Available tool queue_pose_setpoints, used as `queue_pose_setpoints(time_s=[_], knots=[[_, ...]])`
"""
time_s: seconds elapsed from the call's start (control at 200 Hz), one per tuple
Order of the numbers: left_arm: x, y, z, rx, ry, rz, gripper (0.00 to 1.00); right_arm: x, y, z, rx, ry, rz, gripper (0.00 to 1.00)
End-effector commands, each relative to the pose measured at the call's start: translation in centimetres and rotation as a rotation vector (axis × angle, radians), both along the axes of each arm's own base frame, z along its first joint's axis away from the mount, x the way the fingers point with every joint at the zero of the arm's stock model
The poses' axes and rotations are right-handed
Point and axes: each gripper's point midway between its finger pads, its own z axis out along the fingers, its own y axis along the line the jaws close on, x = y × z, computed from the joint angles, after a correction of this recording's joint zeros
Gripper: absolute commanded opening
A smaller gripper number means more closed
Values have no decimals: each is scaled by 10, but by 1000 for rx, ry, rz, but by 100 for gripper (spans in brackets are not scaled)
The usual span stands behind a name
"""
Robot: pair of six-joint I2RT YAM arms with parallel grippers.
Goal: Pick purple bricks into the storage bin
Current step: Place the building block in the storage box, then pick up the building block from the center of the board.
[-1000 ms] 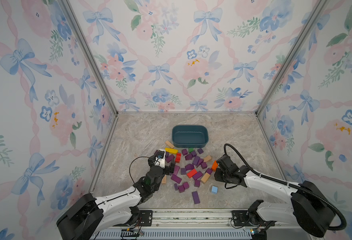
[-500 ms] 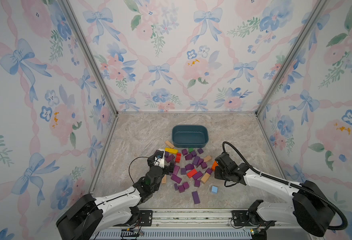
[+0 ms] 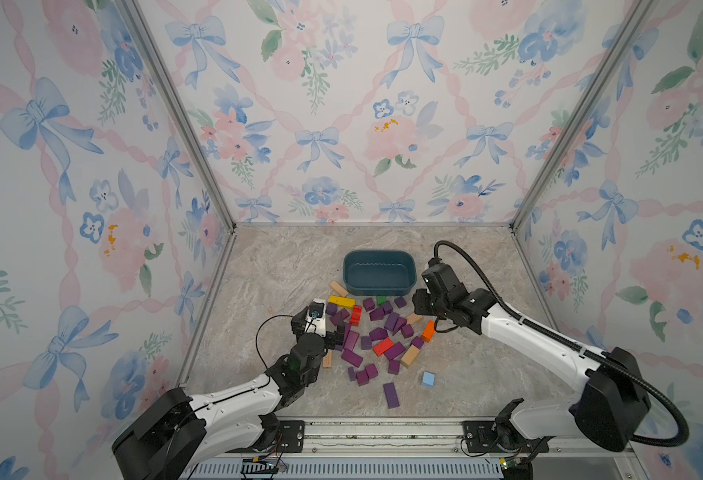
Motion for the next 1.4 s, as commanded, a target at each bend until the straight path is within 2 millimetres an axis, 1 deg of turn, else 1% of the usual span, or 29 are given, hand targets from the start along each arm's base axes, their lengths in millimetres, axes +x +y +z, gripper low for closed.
queue_pose_setpoints(time_s=[0.0,0.07,0.145,0.23,0.295,0.36,0.46,0.53,0.615,0.69,0.76,0.84,0.9,0.94,0.95,0.955,0.965,1.055,1.1,1.195,1.31,1.395], knots=[[0,5,4,-14,-20,21,98,40,17,-3,27,-21,45,29],[0,5,3,-11,-19,23,98,65,30,-2,98,-21,66,27],[1,5,2,-8,-15,28,98,90,36,-8,141,-12,48,26],[1,5,0,1,-10,29,98,111,43,-17,165,1,47,26],[2,6,-1,10,-7,33,98,123,46,-27,163,15,46,27],[2,6,-2,16,-5,34,98,130,46,-36,151,32,36,32],[3,7,-3,20,-3,37,98,134,46,-42,143,34,34,50],[4,7,-4,24,0,40,98,132,44,-37,137,20,39,64],[4,4,-6,31,7,28,98,128,39,-26,116,-7,52,66],[7,4,-7,39,14,38,98,120,32,-9,90,-38,58,67],[10,2,-10,50,24,44,98,108,23,9,64,-78,63,67],[14,-1,-10,62,32,36,98,88,10,25,42,-109,66,68],[18,-4,-9,73,45,35,98,71,-1,32,28,-121,64,70],[21,-7,-8,74,57,35,98,58,-9,34,22,-124,59,72],[21,-7,-9,76,63,34,98,55,-11,29,15,-114,58,72],[22,-7,-8,76,65,36,98,53,-13,35,20,-124,57,72],[23,-7,-8,74,68,37,98,50,-15,39,25,-132,56,72],[33,-6,-9,50,117,77,98,21,-32,38,33,-121,54,74],[39,-8,-12,30,154,75,98,7,-41,35,34,-113,52,74],[54,-14,-29,20,283,47,98,-17,-56,32,26,-112,60,76],[63,-14,-51,91,389,61,96,-39,-74,34,13,-142,55,78],[65,-13,-59,114,417,70,94,-52,-88,35,14,-175,25,81]])
